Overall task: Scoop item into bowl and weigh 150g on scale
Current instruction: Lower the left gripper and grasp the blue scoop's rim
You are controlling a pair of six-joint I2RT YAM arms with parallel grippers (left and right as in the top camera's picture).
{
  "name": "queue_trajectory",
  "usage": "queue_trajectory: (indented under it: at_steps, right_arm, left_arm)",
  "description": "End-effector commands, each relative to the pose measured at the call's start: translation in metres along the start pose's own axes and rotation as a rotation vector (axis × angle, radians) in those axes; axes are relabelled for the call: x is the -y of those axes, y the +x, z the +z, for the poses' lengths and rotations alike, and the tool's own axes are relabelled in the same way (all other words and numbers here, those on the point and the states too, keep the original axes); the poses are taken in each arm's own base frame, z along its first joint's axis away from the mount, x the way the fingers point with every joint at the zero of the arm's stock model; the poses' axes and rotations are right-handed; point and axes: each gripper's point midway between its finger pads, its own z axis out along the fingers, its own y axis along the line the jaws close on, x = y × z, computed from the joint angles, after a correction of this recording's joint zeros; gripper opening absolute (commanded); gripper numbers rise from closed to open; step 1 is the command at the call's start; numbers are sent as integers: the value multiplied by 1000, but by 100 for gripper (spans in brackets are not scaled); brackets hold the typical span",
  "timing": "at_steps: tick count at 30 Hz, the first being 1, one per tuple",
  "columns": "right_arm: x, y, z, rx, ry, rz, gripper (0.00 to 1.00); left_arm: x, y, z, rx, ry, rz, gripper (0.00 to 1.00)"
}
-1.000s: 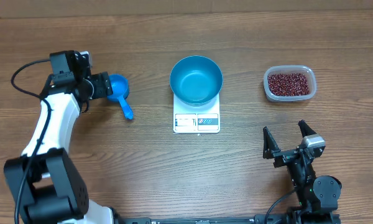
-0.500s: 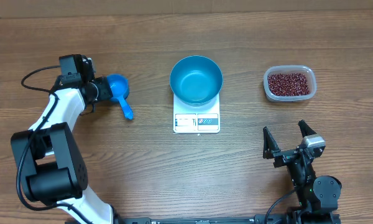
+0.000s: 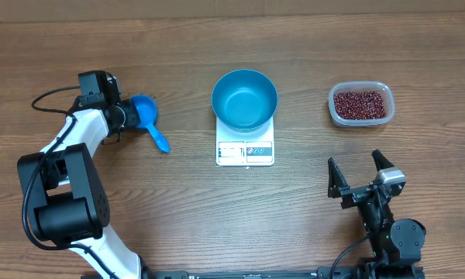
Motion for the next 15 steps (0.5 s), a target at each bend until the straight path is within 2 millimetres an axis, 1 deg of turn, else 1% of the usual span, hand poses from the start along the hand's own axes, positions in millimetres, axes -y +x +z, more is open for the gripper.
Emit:
queue_trajectory:
  at_steps: [1, 2, 6, 9, 12, 13, 15]
  right_arm:
    - [0, 2, 0, 2, 2, -2, 100]
    - [0, 2, 0, 2, 2, -2, 100]
    - [0, 2, 0, 2, 2, -2, 100]
    - [0, 2, 0, 2, 3, -2, 100]
    - [0, 2, 0, 2, 2, -2, 100]
    - [0, 2, 0, 2, 2, -2, 100]
    - [0, 2, 0, 2, 2, -2, 100]
  left_arm:
    - [3, -5, 4, 9, -5, 5, 9]
    - [3, -5, 4, 9, -5, 5, 4]
    - [4, -4, 3, 5, 4, 1, 4]
    - [7, -8, -3, 17, 15, -34, 4]
    - [19, -15, -18, 36, 87, -55, 4]
    - [27, -22, -34, 62, 123, -78, 4]
    - [31, -29, -53, 88, 142, -127, 4]
